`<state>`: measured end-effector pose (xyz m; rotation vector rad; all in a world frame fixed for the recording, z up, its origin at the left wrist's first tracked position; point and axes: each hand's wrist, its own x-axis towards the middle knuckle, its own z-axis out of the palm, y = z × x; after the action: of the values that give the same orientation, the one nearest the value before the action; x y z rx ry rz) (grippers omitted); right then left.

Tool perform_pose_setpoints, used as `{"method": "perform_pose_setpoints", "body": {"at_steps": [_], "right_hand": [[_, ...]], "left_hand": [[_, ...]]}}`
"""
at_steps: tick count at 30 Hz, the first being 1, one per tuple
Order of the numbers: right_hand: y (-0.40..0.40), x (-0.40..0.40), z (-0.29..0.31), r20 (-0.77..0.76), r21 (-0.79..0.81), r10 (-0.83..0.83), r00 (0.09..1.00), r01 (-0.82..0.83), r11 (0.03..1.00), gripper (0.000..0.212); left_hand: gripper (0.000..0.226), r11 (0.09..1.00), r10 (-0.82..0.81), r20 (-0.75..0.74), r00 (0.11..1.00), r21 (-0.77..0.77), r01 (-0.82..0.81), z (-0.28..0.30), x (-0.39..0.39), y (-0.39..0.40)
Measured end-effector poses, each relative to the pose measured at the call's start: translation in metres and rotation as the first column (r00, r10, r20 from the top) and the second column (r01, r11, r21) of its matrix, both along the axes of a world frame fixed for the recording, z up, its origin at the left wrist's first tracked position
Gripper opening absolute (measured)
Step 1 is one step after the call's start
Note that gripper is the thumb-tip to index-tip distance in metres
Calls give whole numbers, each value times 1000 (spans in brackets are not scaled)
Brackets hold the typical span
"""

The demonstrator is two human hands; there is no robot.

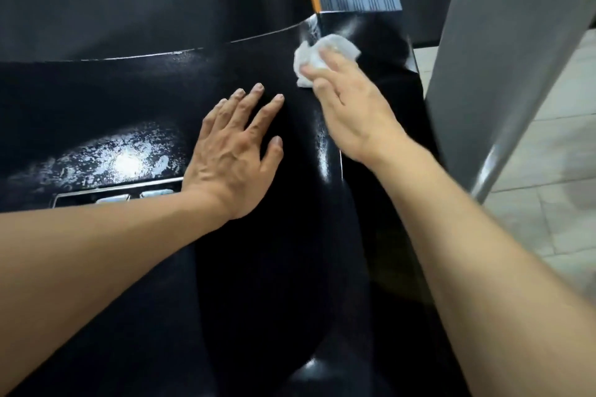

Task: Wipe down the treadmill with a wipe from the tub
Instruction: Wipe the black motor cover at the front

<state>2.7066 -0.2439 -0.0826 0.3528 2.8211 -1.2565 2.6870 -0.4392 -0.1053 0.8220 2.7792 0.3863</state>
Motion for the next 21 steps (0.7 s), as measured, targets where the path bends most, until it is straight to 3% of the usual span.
{"method": "perform_pose_setpoints", "body": {"at_steps": [3,8,11,14,18,21], "right_hand": [[-14,58,3,-32,-35,-175,984,174,984,43],[-69,148,17,-57,-55,-264,963,261,964,41],[-91,211,22,-62,-120,-389,919,380,917,38],[-104,275,20,-53,-134,-533,845,522,842,39],[-98,321,20,74,-60,-710,701,713,698,42],[-58,288,9,128,-42,-694,708,703,710,41]], "left_hand": [[66,1000,-2,4,1000,-3,2,0,-2,1],[66,1000,-11,-13,1000,11,12,2,-1,3],[67,999,-27,-10,1000,-19,26,5,1,2],[61,997,-52,20,998,57,51,21,28,1],[58,935,-329,-9,944,138,327,48,94,0],[56,837,-539,-55,840,73,542,56,143,1]]}}
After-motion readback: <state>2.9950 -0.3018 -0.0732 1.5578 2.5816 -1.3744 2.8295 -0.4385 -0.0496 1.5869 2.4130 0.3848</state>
